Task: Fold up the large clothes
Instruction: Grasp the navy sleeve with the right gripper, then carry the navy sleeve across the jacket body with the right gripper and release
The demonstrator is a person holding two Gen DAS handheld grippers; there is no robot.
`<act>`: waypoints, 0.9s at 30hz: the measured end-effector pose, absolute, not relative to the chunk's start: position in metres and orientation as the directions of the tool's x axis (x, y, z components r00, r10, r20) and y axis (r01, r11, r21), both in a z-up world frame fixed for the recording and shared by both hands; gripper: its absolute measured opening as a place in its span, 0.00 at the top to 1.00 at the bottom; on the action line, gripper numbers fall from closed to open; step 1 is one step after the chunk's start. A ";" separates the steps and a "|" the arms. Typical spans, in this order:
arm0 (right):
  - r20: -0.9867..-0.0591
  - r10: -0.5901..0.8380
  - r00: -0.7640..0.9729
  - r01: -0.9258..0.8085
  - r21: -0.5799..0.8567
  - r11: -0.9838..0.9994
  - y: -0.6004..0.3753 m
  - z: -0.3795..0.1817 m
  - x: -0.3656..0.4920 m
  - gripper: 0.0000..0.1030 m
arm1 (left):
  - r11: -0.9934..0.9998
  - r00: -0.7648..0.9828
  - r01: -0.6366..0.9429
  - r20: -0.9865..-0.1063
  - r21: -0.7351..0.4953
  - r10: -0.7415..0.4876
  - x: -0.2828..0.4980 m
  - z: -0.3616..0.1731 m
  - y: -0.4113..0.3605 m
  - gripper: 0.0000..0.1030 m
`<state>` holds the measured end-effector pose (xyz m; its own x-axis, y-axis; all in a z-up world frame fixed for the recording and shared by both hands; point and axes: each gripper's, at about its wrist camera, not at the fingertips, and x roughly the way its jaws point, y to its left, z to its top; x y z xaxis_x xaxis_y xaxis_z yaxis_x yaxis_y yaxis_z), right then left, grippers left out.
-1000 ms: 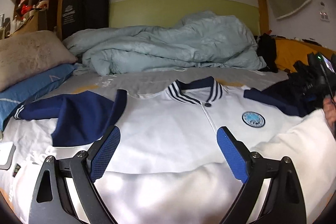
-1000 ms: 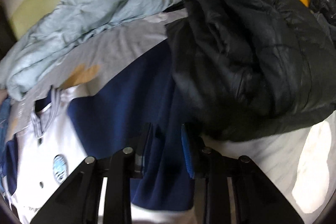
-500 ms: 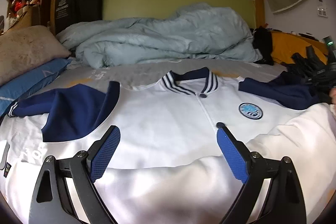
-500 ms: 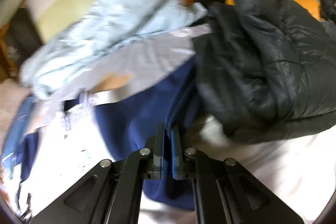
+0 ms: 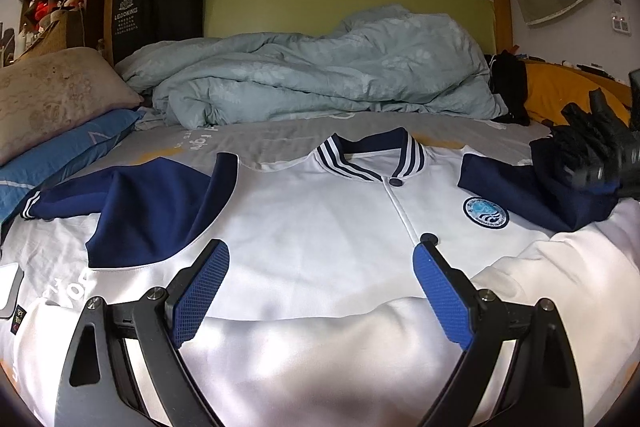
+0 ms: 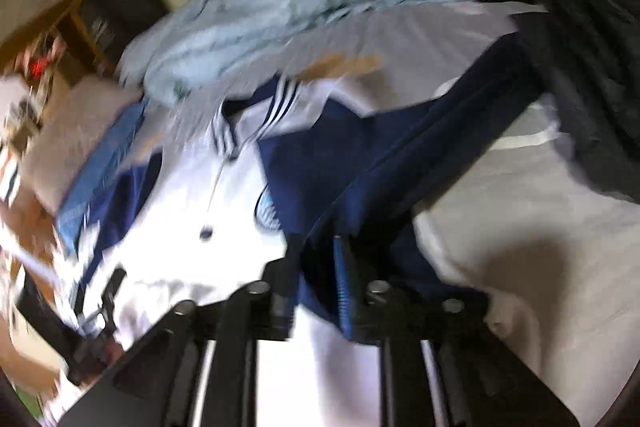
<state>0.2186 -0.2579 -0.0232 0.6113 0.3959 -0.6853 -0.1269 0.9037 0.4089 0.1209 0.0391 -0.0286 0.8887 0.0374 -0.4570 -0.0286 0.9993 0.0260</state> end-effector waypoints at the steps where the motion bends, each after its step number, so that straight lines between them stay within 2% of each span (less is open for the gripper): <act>1: -0.668 0.360 0.651 -0.091 0.401 0.911 -0.266 -0.018 0.217 0.62 | 0.999 0.887 -0.028 -0.461 0.027 0.037 0.121 -0.029 0.039 0.10; 2: -0.658 0.316 0.683 -0.057 0.383 0.922 -0.269 -0.014 0.214 0.51 | 0.999 0.885 -0.027 -0.465 0.027 0.036 0.121 -0.029 0.040 0.10; 3: -0.640 0.254 0.725 -0.016 0.353 0.936 -0.273 -0.010 0.212 0.48 | 0.999 0.883 -0.026 -0.468 0.026 0.036 0.121 -0.029 0.040 0.10; 7: -0.651 0.177 0.738 0.049 0.314 0.948 -0.283 -0.011 0.236 0.48 | 0.999 0.883 -0.025 -0.469 0.026 0.034 0.123 -0.029 0.040 0.10; 11: -0.682 0.254 0.685 0.083 0.420 0.904 -0.292 -0.033 0.265 0.48 | 0.999 0.884 -0.024 -0.466 0.031 0.036 0.123 -0.030 0.040 0.10; 13: -0.710 0.274 0.649 0.080 0.422 0.903 -0.289 -0.045 0.271 0.76 | 0.999 0.882 -0.021 -0.470 0.035 0.035 0.126 -0.030 0.038 0.10; 14: -0.720 0.270 0.639 0.072 0.406 0.911 -0.285 -0.047 0.270 0.97 | 0.999 0.881 -0.020 -0.472 0.037 0.035 0.127 -0.031 0.038 0.10; 17: -0.645 0.262 0.718 0.047 0.420 0.906 -0.285 -0.037 0.252 0.97 | 0.999 0.880 -0.020 -0.473 0.046 0.039 0.127 -0.031 0.036 0.10; 19: -0.616 0.257 0.744 -0.006 0.379 0.925 -0.276 -0.023 0.241 0.97 | 0.999 0.882 -0.012 -0.471 0.052 0.035 0.126 -0.030 0.034 0.10; 21: -0.592 0.306 0.746 -0.093 0.362 0.928 -0.259 -0.012 0.227 0.97 | 0.999 0.892 -0.023 -0.450 0.043 0.040 0.121 -0.027 0.036 0.10; 27: -0.610 0.448 0.654 -0.280 0.355 0.892 -0.212 -0.015 0.185 0.97 | 0.997 0.917 -0.009 -0.399 -0.076 -0.022 0.101 0.006 0.053 0.10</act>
<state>0.1845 -0.2116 -0.0155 0.6538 0.4477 -0.6100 -0.2797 0.8921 0.3549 0.1012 0.0529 0.0061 0.9168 -0.0220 -0.3988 -0.0092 0.9970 -0.0763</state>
